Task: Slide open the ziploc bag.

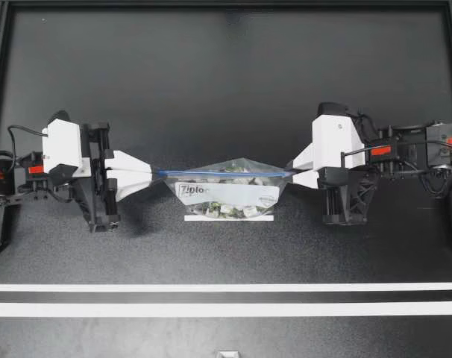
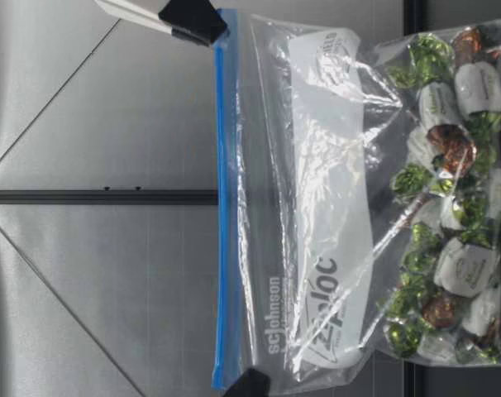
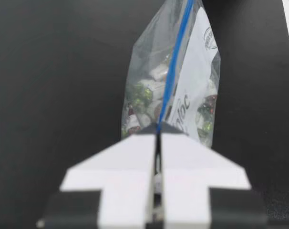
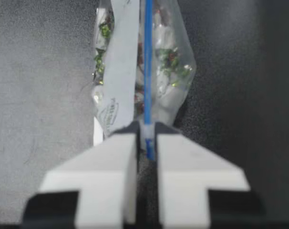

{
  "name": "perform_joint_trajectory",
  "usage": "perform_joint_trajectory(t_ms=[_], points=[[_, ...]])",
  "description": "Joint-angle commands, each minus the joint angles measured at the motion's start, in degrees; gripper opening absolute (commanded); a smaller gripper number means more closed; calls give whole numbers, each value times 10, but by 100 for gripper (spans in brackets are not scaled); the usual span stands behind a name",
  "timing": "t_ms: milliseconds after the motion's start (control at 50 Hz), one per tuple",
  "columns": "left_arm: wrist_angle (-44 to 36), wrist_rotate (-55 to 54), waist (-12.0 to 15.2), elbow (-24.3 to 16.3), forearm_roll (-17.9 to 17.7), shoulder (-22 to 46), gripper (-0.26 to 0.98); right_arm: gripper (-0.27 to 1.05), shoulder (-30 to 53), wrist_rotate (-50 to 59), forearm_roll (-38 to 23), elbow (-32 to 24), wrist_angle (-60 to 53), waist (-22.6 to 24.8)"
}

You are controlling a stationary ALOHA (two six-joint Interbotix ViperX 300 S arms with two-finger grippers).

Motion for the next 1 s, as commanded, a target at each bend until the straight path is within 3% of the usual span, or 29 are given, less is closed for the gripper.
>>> perform_joint_trajectory(t_ms=[0, 260, 400, 560, 700, 980], points=[[-2, 2, 3, -3, -1, -7, -17, -11, -14, -1, -1, -4, 1, -4], [10, 14, 3, -4, 1, -10, -16, -2, -21, -3, -1, 12, -17, -4], [6, 14, 3, -6, 2, -11, -9, 18, -30, 1, 1, 25, -39, -4], [5, 14, 3, -7, 3, -17, 12, 38, -37, 1, 2, 36, -68, -4], [4, 13, 3, -10, 7, -31, 29, 39, -40, 2, 5, 48, -126, -4], [10, 12, 3, -14, 32, -90, 30, 39, -74, 2, 10, 81, -282, -4]])
